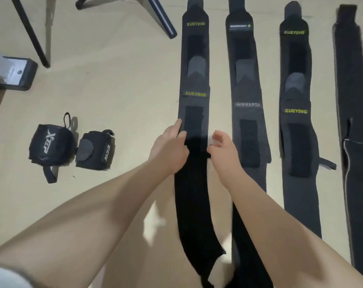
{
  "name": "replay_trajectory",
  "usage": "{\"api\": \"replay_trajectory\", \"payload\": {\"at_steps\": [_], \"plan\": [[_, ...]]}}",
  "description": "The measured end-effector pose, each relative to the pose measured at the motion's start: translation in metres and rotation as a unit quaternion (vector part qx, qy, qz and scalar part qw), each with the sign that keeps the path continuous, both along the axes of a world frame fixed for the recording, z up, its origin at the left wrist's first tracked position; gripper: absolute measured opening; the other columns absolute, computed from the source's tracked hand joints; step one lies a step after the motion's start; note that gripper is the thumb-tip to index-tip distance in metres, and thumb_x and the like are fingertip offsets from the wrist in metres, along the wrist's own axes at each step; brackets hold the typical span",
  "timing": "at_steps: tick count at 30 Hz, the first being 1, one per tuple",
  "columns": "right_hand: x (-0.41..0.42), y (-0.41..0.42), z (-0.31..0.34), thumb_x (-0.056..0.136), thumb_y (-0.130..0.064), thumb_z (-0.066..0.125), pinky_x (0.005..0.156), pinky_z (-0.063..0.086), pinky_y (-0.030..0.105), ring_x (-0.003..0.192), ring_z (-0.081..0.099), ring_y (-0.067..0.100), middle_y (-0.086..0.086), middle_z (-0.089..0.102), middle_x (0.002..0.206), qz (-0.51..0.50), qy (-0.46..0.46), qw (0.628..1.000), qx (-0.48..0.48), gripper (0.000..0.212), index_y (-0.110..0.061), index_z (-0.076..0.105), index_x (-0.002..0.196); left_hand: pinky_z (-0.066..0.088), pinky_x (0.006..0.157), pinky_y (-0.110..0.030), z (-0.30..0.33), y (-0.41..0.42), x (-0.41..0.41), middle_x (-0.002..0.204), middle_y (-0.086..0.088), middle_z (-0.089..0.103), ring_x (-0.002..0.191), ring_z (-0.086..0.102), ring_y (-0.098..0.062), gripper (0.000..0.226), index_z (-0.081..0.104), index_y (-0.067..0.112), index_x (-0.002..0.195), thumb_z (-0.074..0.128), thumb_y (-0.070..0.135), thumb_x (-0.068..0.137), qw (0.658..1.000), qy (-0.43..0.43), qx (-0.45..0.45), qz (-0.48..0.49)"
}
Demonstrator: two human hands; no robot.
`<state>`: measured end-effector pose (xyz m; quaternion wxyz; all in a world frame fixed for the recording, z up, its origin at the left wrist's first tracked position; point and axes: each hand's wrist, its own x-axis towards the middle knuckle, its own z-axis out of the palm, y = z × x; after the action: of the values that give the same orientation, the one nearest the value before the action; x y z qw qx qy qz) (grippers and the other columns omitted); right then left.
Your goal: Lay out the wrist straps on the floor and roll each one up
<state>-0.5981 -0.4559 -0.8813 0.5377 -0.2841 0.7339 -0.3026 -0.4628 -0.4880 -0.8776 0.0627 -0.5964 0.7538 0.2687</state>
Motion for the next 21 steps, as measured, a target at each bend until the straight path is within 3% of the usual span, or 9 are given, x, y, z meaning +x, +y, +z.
{"api": "replay_trajectory", "payload": {"at_steps": [3, 6, 8, 11, 13, 14, 16, 18, 21], "plan": [[-0.003, -0.014, -0.007, 0.094, -0.003, 0.041, 0.078, 0.04, 0.018, 0.111, 0.049, 0.013, -0.001, 0.054, 0.128, -0.104, 0.004, 0.994, 0.019, 0.044, -0.017, 0.043, 0.136, 0.045, 0.088, -0.036, -0.002, -0.004, -0.011, 0.127, -0.01, 0.048, 0.107, 0.051, -0.029, 0.021, 0.052, 0.003, 0.107, 0.041, 0.008, 0.091, 1.0, 0.011, 0.0, 0.029], [0.004, -0.022, -0.01, 0.095, -0.013, 0.047, 0.081, 0.043, 0.027, 0.103, 0.05, 0.016, 0.0, 0.054, 0.119, -0.11, 0.034, 0.992, 0.052, 0.039, -0.017, 0.045, 0.133, 0.048, 0.081, -0.042, 0.006, -0.011, -0.015, 0.103, -0.009, 0.055, 0.09, 0.055, -0.032, 0.02, 0.046, 0.007, 0.109, 0.038, 0.012, 0.091, 0.997, 0.024, -0.003, 0.08], [0.01, -0.027, -0.01, 0.093, -0.015, 0.053, 0.077, 0.042, 0.027, 0.095, 0.049, 0.014, -0.002, 0.052, 0.107, -0.094, 0.017, 0.993, 0.068, 0.034, -0.016, 0.051, 0.127, 0.05, 0.079, -0.042, 0.005, -0.013, -0.014, 0.102, -0.007, 0.056, 0.087, 0.056, -0.03, 0.02, 0.044, 0.01, 0.111, 0.038, 0.022, 0.096, 0.995, 0.048, -0.001, 0.088], [0.008, -0.031, 0.0, 0.09, -0.011, 0.055, 0.061, 0.04, 0.024, 0.075, 0.049, 0.012, 0.0, 0.055, 0.088, -0.091, -0.115, 0.985, 0.092, 0.019, -0.019, 0.058, 0.107, 0.051, 0.077, -0.042, 0.007, -0.011, -0.014, 0.099, -0.004, 0.061, 0.086, 0.059, -0.026, 0.031, 0.043, 0.015, 0.113, 0.032, 0.039, 0.099, 0.993, 0.081, 0.006, 0.086], [0.003, -0.029, 0.006, 0.088, -0.007, 0.055, 0.063, 0.048, 0.025, 0.077, 0.057, 0.011, -0.001, 0.062, 0.092, -0.047, -0.154, 0.986, 0.048, 0.03, -0.022, 0.058, 0.114, 0.048, 0.083, -0.039, 0.013, -0.005, -0.016, 0.106, -0.005, 0.062, 0.095, 0.059, -0.026, 0.039, 0.04, 0.017, 0.126, 0.028, 0.043, 0.1, 0.989, 0.111, 0.028, 0.094], [0.002, -0.027, 0.008, 0.087, -0.006, 0.056, 0.07, 0.052, 0.027, 0.085, 0.06, 0.012, -0.003, 0.064, 0.097, 0.0, -0.129, 0.991, 0.018, 0.042, -0.026, 0.054, 0.125, 0.046, 0.086, -0.036, 0.015, -0.002, -0.017, 0.111, -0.005, 0.061, 0.1, 0.057, -0.025, 0.042, 0.038, 0.019, 0.132, 0.027, 0.043, 0.1, 0.983, 0.14, 0.05, 0.111], [0.004, -0.022, 0.017, 0.086, -0.007, 0.059, 0.075, 0.049, 0.025, 0.08, 0.057, 0.007, -0.007, 0.058, 0.083, 0.126, -0.02, 0.991, -0.033, 0.068, -0.032, 0.034, 0.144, 0.041, 0.087, -0.031, 0.019, 0.0, -0.017, 0.11, 0.001, 0.059, 0.103, 0.055, -0.021, 0.038, 0.043, 0.026, 0.13, 0.025, 0.043, 0.101, 0.949, 0.241, 0.107, 0.171], [0.012, -0.018, 0.028, 0.085, -0.008, 0.058, 0.07, 0.047, 0.023, 0.071, 0.052, 0.006, -0.008, 0.051, 0.073, 0.249, 0.081, 0.964, -0.058, 0.083, -0.033, 0.013, 0.15, 0.045, 0.089, -0.033, 0.018, -0.002, -0.011, 0.106, 0.002, 0.063, 0.102, 0.059, -0.023, 0.036, 0.056, 0.028, 0.11, 0.025, 0.044, 0.101, 0.879, 0.366, 0.173, 0.252], [0.03, -0.016, 0.042, 0.089, -0.009, 0.053, 0.077, 0.049, 0.029, 0.084, 0.058, 0.014, 0.0, 0.062, 0.094, 0.392, 0.149, 0.907, -0.05, 0.085, -0.029, 0.0, 0.151, 0.051, 0.093, -0.04, 0.015, 0.001, 0.008, 0.109, -0.015, 0.068, 0.103, 0.065, -0.028, 0.042, 0.065, 0.023, 0.103, 0.035, 0.052, 0.097, 0.768, 0.451, 0.282, 0.356]]}}
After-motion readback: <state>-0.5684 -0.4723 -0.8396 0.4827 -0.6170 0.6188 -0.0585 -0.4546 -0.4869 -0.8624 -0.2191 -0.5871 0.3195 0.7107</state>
